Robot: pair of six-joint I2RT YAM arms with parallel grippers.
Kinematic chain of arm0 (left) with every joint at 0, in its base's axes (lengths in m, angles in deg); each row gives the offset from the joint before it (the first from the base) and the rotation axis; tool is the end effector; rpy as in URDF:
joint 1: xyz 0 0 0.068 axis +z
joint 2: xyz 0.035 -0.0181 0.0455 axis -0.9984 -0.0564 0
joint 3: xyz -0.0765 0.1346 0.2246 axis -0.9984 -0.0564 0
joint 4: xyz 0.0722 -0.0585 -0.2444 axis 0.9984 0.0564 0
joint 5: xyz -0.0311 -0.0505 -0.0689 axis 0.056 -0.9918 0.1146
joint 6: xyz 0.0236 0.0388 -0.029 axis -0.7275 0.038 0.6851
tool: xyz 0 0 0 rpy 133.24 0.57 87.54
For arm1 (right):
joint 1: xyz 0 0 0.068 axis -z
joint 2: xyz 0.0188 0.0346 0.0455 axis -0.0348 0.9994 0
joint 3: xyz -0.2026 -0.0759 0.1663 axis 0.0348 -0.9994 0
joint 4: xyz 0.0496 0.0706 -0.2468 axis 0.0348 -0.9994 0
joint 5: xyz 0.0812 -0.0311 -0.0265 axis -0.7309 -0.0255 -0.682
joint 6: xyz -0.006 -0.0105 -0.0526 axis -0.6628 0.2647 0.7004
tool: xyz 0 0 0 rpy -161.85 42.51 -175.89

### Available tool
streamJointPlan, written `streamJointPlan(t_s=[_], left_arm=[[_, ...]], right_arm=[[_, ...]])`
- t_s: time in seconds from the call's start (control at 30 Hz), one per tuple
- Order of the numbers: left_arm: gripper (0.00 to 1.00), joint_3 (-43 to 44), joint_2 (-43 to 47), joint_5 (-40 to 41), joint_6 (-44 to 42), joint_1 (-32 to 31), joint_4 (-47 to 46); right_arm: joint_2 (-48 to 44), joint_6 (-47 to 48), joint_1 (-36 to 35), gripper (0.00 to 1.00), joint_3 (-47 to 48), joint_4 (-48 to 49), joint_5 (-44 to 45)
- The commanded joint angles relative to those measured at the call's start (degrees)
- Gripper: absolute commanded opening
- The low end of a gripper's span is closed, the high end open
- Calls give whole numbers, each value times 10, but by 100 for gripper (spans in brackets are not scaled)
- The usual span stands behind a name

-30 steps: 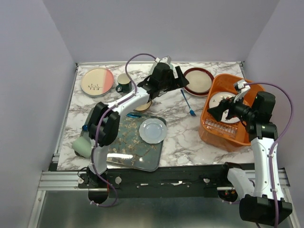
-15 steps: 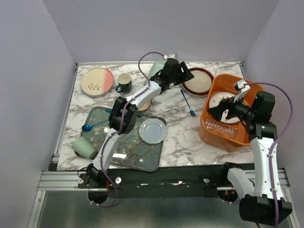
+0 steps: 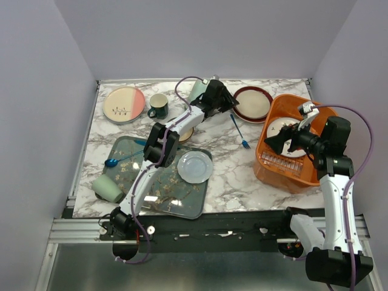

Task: Place the mixed dishes into the plastic bin
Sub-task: Pick up the plate at the center of the board.

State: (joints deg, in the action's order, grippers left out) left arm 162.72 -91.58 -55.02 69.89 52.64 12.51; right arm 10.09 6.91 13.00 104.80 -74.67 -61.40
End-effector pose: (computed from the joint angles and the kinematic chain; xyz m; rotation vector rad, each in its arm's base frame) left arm 0.4928 -0.3404 0.1803 -0.4227 2.1770 -1.1626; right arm 0.1789 -0.0092 0.3402 -0.4336 1.8909 0.5661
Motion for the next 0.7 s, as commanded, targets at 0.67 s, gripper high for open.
streamJointPlan(t_s=[0.67], left_arm=[[42, 56, -39, 11, 34, 6, 22]], right_arm=[[1, -5, 5, 100, -6, 8, 7]])
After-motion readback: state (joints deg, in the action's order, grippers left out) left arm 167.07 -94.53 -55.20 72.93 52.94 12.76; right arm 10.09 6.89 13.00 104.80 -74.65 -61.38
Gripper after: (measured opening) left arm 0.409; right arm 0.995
